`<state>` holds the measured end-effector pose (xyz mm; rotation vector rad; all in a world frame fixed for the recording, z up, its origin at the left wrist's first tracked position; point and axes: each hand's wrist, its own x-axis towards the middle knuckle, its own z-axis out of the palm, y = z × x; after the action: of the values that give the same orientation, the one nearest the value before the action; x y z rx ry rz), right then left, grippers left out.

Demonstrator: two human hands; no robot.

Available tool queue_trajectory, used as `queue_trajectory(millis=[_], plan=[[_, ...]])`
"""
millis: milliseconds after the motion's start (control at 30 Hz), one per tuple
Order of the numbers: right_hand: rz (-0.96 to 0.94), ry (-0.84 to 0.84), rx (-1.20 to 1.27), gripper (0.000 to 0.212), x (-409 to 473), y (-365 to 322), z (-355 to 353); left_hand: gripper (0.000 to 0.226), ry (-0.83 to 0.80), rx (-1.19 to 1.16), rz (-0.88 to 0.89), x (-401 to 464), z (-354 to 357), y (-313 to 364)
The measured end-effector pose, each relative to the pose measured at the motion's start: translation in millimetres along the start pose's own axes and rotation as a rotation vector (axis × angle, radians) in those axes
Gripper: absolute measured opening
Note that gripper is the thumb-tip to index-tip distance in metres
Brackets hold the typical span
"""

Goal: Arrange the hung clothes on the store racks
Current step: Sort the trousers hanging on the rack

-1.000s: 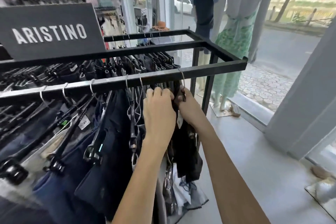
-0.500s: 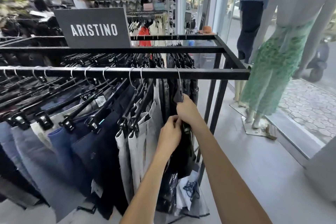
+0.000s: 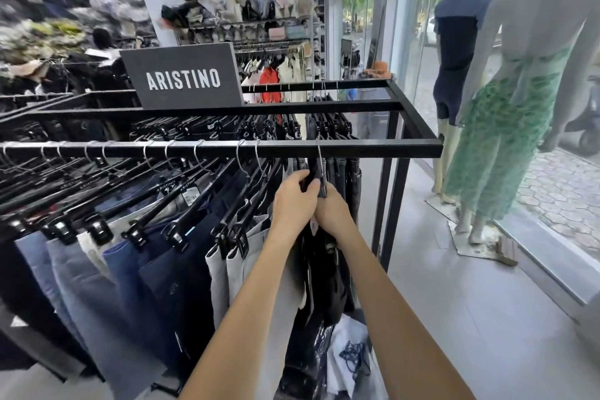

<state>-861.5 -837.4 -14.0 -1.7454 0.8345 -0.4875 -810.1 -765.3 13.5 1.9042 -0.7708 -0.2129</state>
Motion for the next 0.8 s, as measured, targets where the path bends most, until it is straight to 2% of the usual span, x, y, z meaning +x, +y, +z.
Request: queue_trajectory(millis=[67,133,200,233,333,400,467,567,700,800], plan=[[-0.004,0.014,0.008,0.054,1,2,-1,0.026,0.132,0.132,0.164,0,-9,-2],[-0.003,0.018,0.012,0.054,3,3,-1,0.019,0.362,0.427,0.282,-4,-21,-7],[0.002,0.014,0.017,0.053,5,4,1,0.021,0.526,0.782,0.265,-4,-36,-19],[-0.003,0.020,0.015,0.053,6,4,2,0.027,0.508,0.891,0.184,-3,-45,-25],[-0.011,0.045,0.031,0.055,10,7,8,0.049,0.128,0.903,-0.111,3,-65,-38],[-0.014,0.059,0.040,0.054,12,9,11,0.057,-0.063,0.860,-0.157,7,-72,-43],[-0.019,0.071,0.038,0.053,13,9,13,0.062,-0.152,0.792,-0.182,10,-74,-41],[-0.013,0.090,0.025,0.055,12,7,17,0.063,-0.178,0.741,-0.178,8,-70,-40],[-0.015,0.118,0.036,0.051,10,4,23,0.047,-0.061,0.691,-0.129,-1,-61,-45],[-0.011,0.134,0.026,0.051,12,5,26,0.054,-0.011,0.679,-0.130,-4,-56,-46]])
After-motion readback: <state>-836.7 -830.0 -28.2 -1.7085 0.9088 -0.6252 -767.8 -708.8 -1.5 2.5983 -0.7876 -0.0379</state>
